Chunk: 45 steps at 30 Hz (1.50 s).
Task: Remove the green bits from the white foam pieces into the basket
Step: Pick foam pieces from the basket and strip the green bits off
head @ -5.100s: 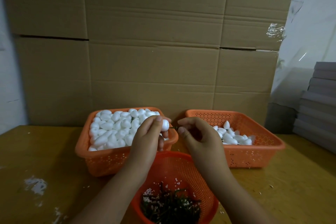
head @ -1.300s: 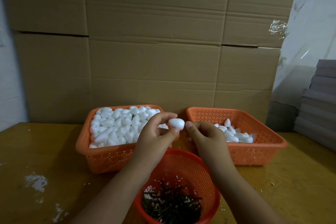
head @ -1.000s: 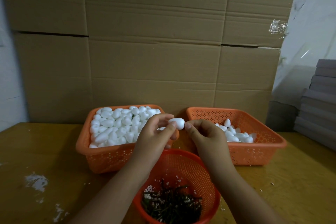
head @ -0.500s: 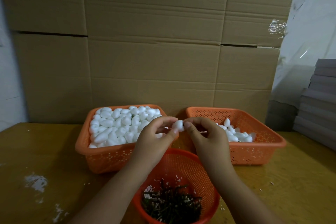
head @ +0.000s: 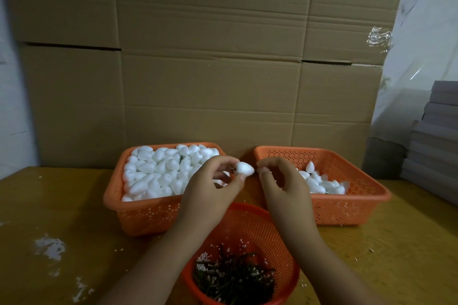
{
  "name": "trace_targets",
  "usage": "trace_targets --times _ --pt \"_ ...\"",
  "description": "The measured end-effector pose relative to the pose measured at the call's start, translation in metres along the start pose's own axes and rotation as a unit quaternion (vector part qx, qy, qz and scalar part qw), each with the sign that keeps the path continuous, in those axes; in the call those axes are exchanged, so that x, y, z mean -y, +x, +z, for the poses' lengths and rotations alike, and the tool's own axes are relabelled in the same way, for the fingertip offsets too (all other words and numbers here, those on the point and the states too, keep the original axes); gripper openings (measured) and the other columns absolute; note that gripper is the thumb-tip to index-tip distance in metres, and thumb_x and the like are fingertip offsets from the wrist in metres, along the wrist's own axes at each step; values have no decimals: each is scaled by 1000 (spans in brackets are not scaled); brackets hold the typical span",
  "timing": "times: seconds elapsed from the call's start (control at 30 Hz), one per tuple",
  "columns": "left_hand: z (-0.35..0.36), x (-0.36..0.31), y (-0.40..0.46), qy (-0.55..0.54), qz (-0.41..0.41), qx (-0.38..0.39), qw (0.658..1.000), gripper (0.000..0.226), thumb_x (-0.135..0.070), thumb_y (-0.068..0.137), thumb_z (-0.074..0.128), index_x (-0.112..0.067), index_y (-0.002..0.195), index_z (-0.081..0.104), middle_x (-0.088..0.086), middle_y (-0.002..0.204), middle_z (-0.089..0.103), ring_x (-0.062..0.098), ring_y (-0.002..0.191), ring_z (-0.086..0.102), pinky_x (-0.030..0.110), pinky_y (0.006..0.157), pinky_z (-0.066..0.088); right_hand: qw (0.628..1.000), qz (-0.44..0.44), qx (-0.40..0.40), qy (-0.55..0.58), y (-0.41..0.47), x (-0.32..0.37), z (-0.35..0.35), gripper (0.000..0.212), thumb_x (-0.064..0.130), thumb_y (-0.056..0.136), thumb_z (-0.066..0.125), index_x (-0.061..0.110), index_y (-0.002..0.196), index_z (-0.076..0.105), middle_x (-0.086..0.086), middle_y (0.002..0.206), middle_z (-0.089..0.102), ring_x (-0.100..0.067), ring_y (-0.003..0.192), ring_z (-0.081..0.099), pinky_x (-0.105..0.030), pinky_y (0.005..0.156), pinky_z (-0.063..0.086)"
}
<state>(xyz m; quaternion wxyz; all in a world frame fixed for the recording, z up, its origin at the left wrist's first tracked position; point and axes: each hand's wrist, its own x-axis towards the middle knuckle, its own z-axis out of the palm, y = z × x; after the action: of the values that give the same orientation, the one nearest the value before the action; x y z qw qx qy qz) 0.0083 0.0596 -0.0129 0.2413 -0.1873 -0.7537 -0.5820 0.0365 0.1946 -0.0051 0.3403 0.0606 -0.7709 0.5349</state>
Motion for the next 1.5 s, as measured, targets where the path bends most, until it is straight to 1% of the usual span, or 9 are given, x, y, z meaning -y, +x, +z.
trace_targets --times 0.2,0.37,0.57,0.77,0.9,1.1,1.2,1.3,1.5 --pt "-2 -1 1 -65 -24 3 998 15 -25 86 73 -33 98 67 -18 98 72 -3 99 64 20 84 47 999 6 35 -5 1 1 0 27 12 89 56 35 86 68 12 91 66 -1 85 59 -16 67 40" --pt "-1 -2 1 -19 1 -7 1000 19 -60 79 66 -45 90 65 -27 93 69 -6 95 62 15 77 48 992 -106 31 -56 -2 5 -2 37 2 89 56 35 99 69 16 97 61 -4 100 55 -18 83 42" --pt "1 5 2 22 27 28 999 21 -37 85 69 -57 86 61 -26 85 66 -3 80 60 11 69 46 973 -192 21 -129 -4 1 3 28 9 83 57 23 100 75 8 104 58 -10 103 50 -23 88 38" --pt "2 14 0 32 -23 34 999 20 -28 87 69 -47 86 64 -25 81 66 -1 75 61 18 69 46 991 -107 65 -55 -2 -5 3 35 -3 86 56 28 94 72 13 98 61 1 95 56 -10 77 41" --pt "-1 13 2 45 -28 25 998 23 -24 87 69 -44 78 63 -27 82 65 -3 73 59 10 64 44 992 6 94 -79 9 -5 -8 35 5 86 53 35 75 67 6 72 68 -2 53 54 -24 52 42" --pt "-1 10 2 56 -33 27 998 20 -21 89 66 -40 81 64 -28 84 65 -3 78 60 17 69 44 885 -17 362 -291 18 11 -27 15 21 88 62 30 96 71 16 88 67 -1 82 62 -23 78 53" --pt "-2 9 1 52 -32 28 998 20 -21 90 64 -39 81 65 -29 85 65 -3 80 60 20 70 44 776 5 488 -400 10 13 -26 35 45 87 65 27 117 66 8 114 66 -12 103 62 -34 89 54" --pt "-2 8 1 49 -34 31 998 20 -21 90 63 -39 80 65 -27 85 66 -3 81 60 19 70 43 713 7 524 -466 -4 8 -14 47 56 91 53 18 118 62 -1 109 65 -20 100 62 -39 88 54" --pt "-4 8 1 77 -34 81 993 21 -27 90 62 -47 87 63 -29 87 63 -6 78 59 23 74 48 765 -20 472 -438 -9 1 -5 43 52 94 52 15 110 65 -4 104 66 -21 94 62 -32 79 50"
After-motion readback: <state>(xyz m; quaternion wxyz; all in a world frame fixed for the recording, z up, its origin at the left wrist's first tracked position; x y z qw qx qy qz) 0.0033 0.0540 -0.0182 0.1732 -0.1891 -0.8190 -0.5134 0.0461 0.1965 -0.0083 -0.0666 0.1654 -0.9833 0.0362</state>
